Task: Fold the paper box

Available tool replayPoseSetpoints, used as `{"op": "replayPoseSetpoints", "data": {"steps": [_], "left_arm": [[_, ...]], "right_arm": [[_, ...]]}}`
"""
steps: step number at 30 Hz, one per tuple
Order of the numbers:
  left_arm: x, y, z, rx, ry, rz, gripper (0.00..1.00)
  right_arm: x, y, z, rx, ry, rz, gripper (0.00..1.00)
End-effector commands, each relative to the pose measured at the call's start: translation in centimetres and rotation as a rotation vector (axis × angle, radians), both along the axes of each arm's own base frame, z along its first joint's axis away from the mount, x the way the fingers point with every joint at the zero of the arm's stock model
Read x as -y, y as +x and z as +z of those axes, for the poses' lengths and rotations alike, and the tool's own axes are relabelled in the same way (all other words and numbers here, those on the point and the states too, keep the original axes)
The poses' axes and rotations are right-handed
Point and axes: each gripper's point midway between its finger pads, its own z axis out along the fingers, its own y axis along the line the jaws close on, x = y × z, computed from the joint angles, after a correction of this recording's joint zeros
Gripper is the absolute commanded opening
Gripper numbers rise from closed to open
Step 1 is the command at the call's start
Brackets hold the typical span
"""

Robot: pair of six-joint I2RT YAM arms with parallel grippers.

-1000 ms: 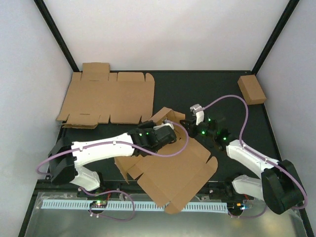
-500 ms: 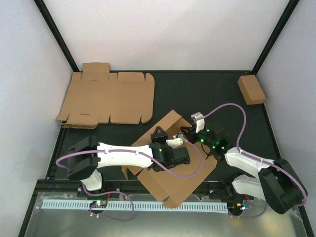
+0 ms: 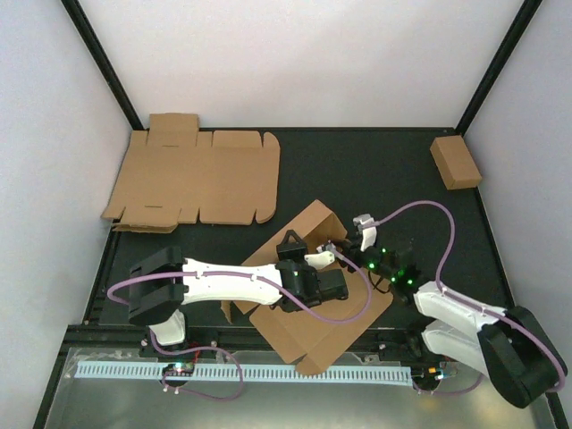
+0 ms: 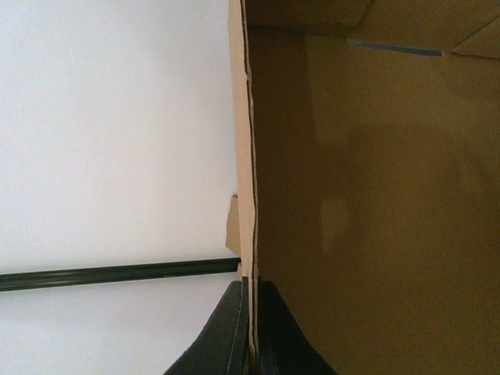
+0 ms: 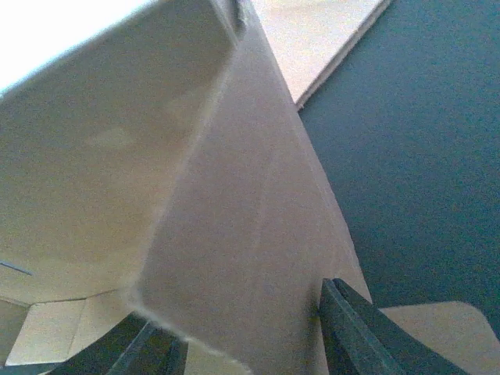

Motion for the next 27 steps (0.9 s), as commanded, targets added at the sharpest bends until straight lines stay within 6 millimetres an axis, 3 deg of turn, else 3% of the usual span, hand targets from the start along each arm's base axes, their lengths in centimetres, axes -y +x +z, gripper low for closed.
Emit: {"op": "replayPoseSetpoints", "data": {"steps": [1,10,17,19,21,27], "left_arm": [[1.0,-0.5,-1.0,-0.067,-0.029,-0.028,0.02],[0.9,-0.6,-1.4,-0.079,-0.028,-0.033,0.01],[0.7,-0.6,-1.3,-0.081,-0.044,-0.036,0.02],[0.7,-0.7,-1.2,-0.079,-0.048,-0.036,0.02],[0.7,-0.7,-1.2,-0.079,-0.048,-0.036,0.02],[0.7,-0.7,-1.3,-0.085,-0.052,-0.041,0.02]], "right_arm": [[-0.1,-0.7,1.6,0.040,0.022,0.026,0.51],[1.8,-1.2,4.9,0.126,0.045,-0.054,0.65],[6.2,-0.2,7.0,0.182,0.033,-0.312,0.71],[7.7,0.4,6.9,0.163,0.027,-0.410,0.67],[8.6,1.0,6.1,0.119,-0.011,-0.471,0.57],[5.5,1.6,3.9,0.015,-0.085,-0.326,0.30]]}}
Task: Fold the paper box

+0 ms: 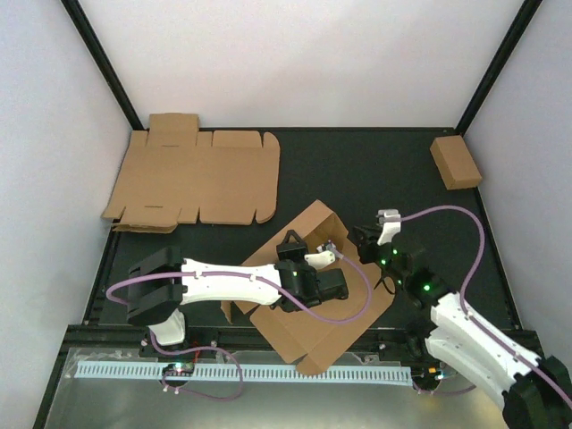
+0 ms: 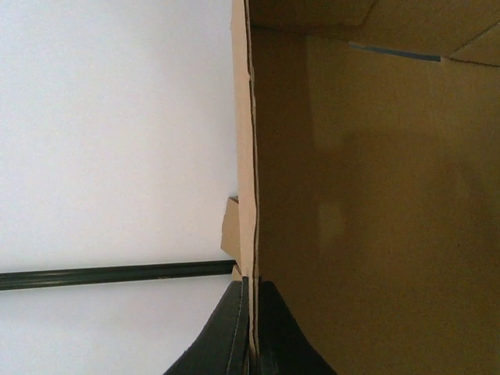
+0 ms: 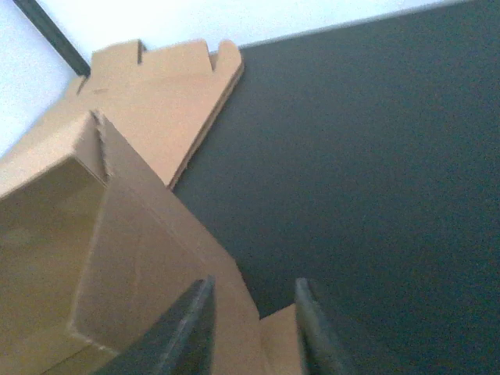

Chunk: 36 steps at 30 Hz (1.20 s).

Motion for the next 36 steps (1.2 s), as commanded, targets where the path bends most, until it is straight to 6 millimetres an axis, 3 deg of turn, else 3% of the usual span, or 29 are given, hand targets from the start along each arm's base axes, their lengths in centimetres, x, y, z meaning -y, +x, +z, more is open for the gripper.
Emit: {"op": "replayPoseSetpoints", "data": {"steps": [1,7,11,14,18,24,36], "left_arm": [[0.6,-0.7,-1.3,-0.079,-0.030,-0.040,0.02],[0.8,-0.8,-1.4,-0.090,-0.047,-0.051,0.02],[0.8,-0.9,-1.5,-0.103,-0.055,-0.055,0.01],[0.8,-0.9,-1.6,-0.108,-0.051,-0.055,0.01],[0.6,-1.0,-1.8,-0.104,-0.041,-0.054,0.02],[0.3,-1.1,-1.9,-0.103,-0.036,-0.054,0.02],[0.5,-1.5,-2.1,-0.114,-0.065,-0.089,0.02]], "right_arm": [[-1.5,0.4,-0.8,-0.052,-0.030,0.064,0.27],[-5.4,0.1,-0.9,-0.044,0.009,0.275,0.12],[-7.6,-0.6,-0.8,-0.041,0.049,0.408,0.13],[-8.4,-1.0,-1.4,-0.043,0.052,0.464,0.20],[-8.2,-0.6,-1.6,-0.017,0.031,0.452,0.47],[-8.0,0.5,-1.8,0.033,-0.052,0.437,0.67],[-9.7,2.2,-1.7,0.154,-0.056,0.488,0.68]]}}
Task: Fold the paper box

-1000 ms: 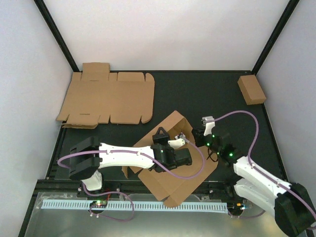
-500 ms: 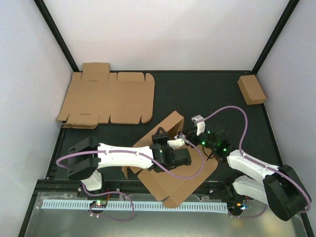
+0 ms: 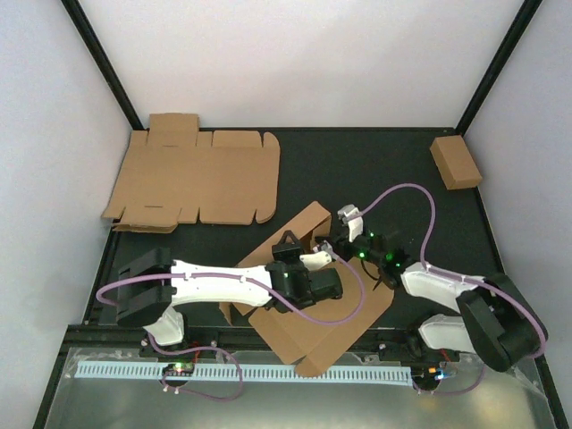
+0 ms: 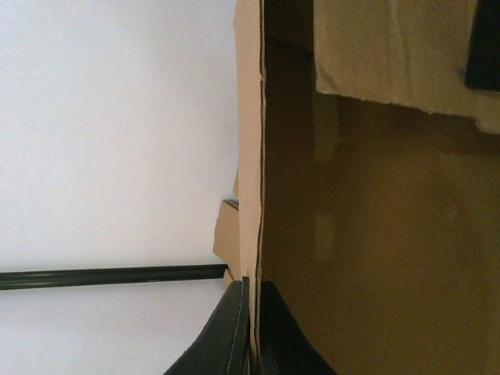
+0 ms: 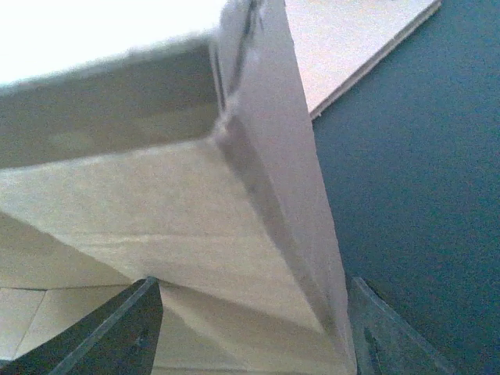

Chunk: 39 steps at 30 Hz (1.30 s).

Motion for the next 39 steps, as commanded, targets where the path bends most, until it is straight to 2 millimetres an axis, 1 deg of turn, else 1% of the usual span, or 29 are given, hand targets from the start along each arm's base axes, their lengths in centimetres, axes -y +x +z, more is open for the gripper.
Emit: {"op": "replayPoseSetpoints", "data": {"steps": [1,6,12,18,21,23,25,26,29,31,34,39], "left_arm": [[1.1,-1.3,-2.0,-0.110,-0.034,-0.077,0.02],[1.1,-1.4,-1.9,-0.118,-0.051,-0.088,0.02],[1.1,-1.5,-1.8,-0.127,-0.075,-0.101,0.02],[1.3,-1.6,-2.3,-0.137,-0.069,-0.113,0.01],[1.4,-1.7,-2.1,-0.137,-0.076,-0.117,0.02],[1.5,-1.7,-1.9,-0.135,-0.083,-0.118,0.02],[1.4,-1.7,-1.8,-0.134,-0.086,-0.119,0.02],[1.4,-1.7,-1.8,-0.135,-0.087,-0.119,0.01],[1.2,-1.7,-1.6,-0.134,-0.088,-0.113,0.02],[1.1,-1.8,-1.5,-0.134,-0.095,-0.111,0.02],[1.2,-1.9,-1.5,-0.146,-0.109,-0.120,0.02],[1.8,-2.0,-1.1,-0.164,-0.151,-0.134,0.08]], "right_arm": [[-1.3,1.4,2.8,0.148,0.071,0.029,0.68],[-2.0,1.9,2.2,0.170,0.074,0.053,0.58],[-2.1,2.5,2.1,0.197,0.086,0.027,0.45],[-2.5,2.5,1.8,0.228,0.058,-0.013,0.43],[-2.6,2.8,1.6,0.246,0.034,-0.064,0.42],[-2.4,3.2,1.4,0.252,0.024,-0.110,0.36],[-2.5,3.5,1.1,0.245,0.022,-0.136,0.25],[-2.4,3.7,1.2,0.253,0.026,-0.147,0.22],[-2.5,3.4,1.3,0.274,0.039,-0.155,0.18],[-2.4,3.3,1.5,0.286,0.037,-0.170,0.13],[-1.8,3.4,1.9,0.311,0.019,-0.221,0.03],[-1.4,3.5,1.8,0.314,-0.010,-0.262,0.01]]}}
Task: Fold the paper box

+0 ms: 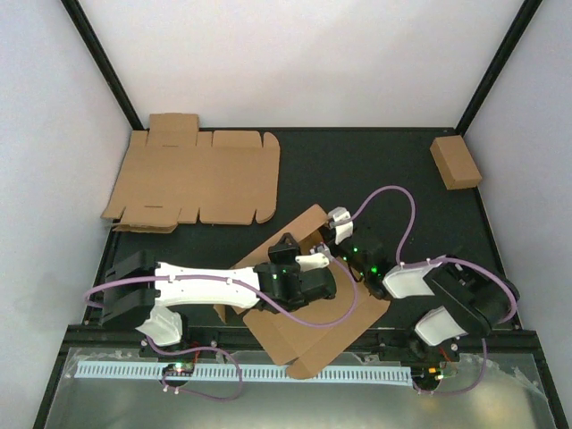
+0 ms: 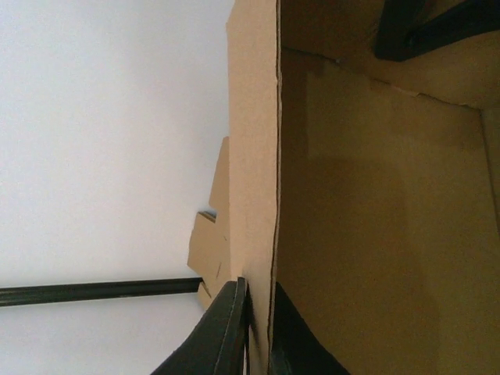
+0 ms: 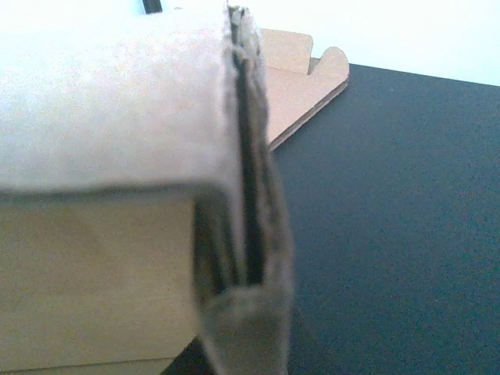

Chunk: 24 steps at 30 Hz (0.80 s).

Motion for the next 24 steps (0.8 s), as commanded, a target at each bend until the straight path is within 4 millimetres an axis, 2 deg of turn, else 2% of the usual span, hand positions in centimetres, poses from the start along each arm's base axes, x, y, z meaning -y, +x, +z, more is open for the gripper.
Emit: {"op": "replayPoseSetpoints", "data": {"steps": [1,3,5,7,10,13,16,20,24], "left_arm": [[2.2,-1.5,-0.9,-0.118,-0.104,-0.086,0.10],[2.4,-1.6,0.0,-0.128,-0.148,-0.087,0.22],[2.3,-1.7,1.2,-0.142,-0.194,-0.086,0.41],[2.2,-1.8,3.4,-0.158,-0.268,-0.084,0.61],[1.7,-2.0,7.0,-0.185,-0.386,-0.084,0.78],[1.0,-2.5,10.1,-0.224,-0.514,-0.093,0.86],[-1.0,-2.5,13.1,-0.242,-0.661,-0.092,0.90],[-5.0,-2.0,16.1,-0.308,-0.888,-0.054,0.92],[-9.3,-1.9,19.4,-0.279,-1.056,-0.053,0.96]], "right_arm": [[0.3,0.6,2.2,0.064,0.045,-0.063,0.02],[0.4,0.6,2.2,0.051,0.046,-0.071,0.01],[0.6,0.7,2.2,0.032,0.047,-0.083,0.01],[0.9,0.8,2.3,0.005,0.039,-0.102,0.01],[1.3,1.0,3.1,-0.018,0.035,-0.133,0.01],[2.0,0.9,4.1,-0.037,0.043,-0.162,0.01],[3.2,1.0,5.1,-0.069,0.056,-0.196,0.01],[5.3,1.5,5.7,-0.143,0.059,-0.239,0.01],[6.9,1.9,6.4,-0.202,0.075,-0.243,0.01]]}}
